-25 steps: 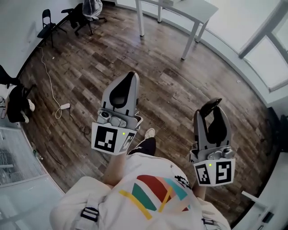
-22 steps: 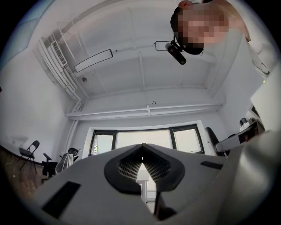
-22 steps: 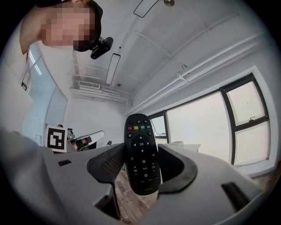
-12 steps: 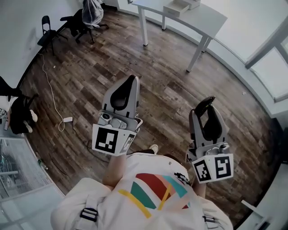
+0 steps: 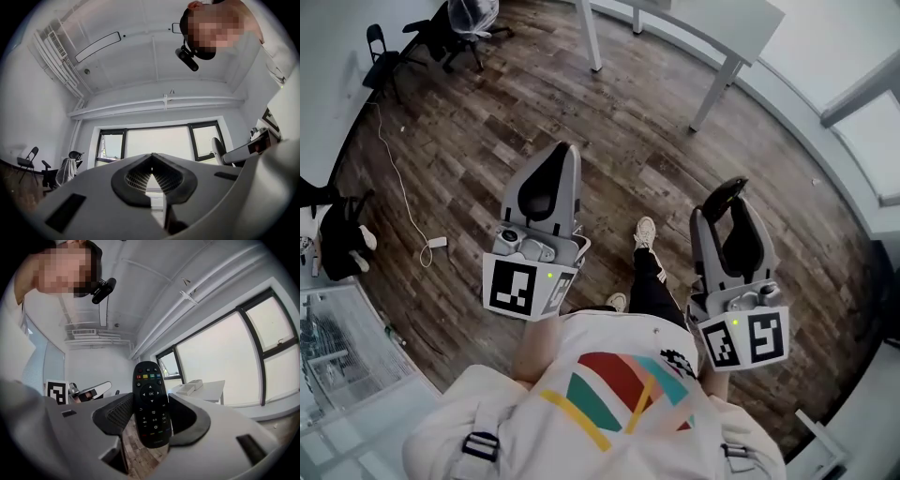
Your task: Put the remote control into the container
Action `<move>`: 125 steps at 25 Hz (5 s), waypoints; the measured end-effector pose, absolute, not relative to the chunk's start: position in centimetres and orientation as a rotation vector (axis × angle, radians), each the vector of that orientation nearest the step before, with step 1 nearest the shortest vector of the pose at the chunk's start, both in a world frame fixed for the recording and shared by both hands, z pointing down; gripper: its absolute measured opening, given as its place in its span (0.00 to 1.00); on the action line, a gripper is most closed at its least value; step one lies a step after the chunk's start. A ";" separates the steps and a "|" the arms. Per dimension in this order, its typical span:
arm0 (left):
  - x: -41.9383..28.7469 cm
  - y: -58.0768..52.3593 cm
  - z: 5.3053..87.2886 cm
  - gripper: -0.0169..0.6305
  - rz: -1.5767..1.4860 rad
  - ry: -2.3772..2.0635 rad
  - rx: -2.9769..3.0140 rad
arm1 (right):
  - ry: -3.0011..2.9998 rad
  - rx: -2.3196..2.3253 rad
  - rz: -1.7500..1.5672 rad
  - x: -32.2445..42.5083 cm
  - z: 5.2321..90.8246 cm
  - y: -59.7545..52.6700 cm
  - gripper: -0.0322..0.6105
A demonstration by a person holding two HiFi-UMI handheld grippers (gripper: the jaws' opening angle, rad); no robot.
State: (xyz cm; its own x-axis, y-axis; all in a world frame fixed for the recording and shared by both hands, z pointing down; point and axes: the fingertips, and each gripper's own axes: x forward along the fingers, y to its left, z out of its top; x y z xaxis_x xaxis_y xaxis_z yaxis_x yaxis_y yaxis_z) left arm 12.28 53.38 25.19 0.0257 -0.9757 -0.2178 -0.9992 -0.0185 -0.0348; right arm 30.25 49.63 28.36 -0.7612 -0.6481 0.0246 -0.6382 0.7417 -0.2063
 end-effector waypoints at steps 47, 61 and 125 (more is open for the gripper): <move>-10.1 5.6 22.1 0.04 0.228 2.145 -1.957 | 2.970 -1.077 -0.233 10.8 26.2 0.3 0.42; -18.3 -2.0 24.5 0.04 0.286 2.215 -1.985 | 3.089 -1.271 -0.277 4.6 28.9 -7.1 0.42; -22.9 -43.7 37.7 0.04 0.018 1.600 -2.697 | 3.080 -1.898 -1.084 -7.9 51.5 -40.4 0.41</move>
State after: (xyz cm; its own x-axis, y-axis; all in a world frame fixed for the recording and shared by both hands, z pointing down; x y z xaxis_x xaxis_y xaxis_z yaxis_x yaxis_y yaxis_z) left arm -22.86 -43.67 37.73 0.4792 -0.8776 -0.0130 -0.8777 -0.4792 0.0010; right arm -7.92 -40.39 51.52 -0.3493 -0.5698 0.7438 -0.9100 0.3954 -0.1245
